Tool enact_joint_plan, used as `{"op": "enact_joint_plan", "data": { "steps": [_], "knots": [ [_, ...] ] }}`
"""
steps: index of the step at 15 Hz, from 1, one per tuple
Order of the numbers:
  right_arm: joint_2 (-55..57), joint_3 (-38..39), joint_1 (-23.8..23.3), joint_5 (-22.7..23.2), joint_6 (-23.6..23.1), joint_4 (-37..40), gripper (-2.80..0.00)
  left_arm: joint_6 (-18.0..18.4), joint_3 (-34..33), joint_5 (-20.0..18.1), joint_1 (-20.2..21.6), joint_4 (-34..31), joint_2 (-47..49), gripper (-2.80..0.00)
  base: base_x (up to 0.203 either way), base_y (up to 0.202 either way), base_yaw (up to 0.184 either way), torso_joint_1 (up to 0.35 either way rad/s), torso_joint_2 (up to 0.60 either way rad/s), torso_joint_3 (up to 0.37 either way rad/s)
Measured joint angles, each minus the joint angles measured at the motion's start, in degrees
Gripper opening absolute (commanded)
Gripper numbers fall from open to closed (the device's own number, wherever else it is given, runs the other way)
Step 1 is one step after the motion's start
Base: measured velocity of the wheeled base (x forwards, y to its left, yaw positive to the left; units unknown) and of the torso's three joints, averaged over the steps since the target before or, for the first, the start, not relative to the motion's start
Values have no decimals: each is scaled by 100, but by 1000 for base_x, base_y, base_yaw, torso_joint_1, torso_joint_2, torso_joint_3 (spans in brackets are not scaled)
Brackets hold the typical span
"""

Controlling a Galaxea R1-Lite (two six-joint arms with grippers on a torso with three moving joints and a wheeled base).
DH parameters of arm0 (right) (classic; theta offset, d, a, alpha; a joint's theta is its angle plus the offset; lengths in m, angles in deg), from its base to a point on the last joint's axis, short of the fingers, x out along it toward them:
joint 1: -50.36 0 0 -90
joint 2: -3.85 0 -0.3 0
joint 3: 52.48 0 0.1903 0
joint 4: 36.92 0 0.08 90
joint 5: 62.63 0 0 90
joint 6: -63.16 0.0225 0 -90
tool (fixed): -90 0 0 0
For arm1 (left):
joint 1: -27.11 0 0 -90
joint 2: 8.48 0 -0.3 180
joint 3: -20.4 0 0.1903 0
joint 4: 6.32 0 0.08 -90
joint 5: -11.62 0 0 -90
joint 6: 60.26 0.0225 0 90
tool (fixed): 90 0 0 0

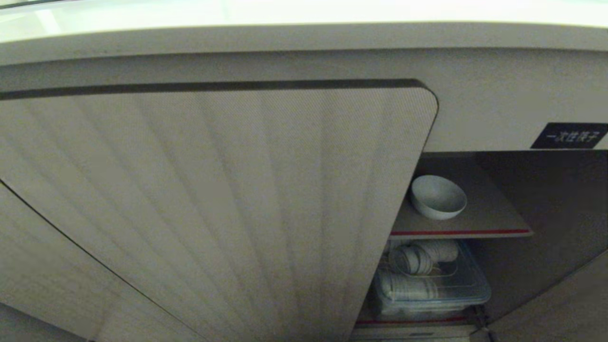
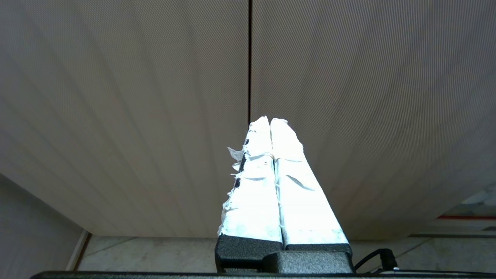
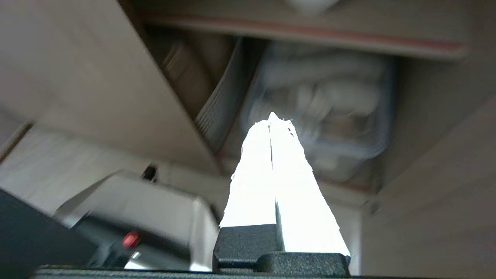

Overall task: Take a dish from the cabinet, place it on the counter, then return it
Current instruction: Take the bowl from the cabinet

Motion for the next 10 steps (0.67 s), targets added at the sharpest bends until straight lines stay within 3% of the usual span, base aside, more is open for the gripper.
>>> {"op": "enact_joint_plan", "data": {
  "steps": [10],
  "knots": [
    [1995,118,905,6,1120,-893,-280,0,-2,0,0,-2,0,-280,0,0,0,0,0,0]
  ]
}}
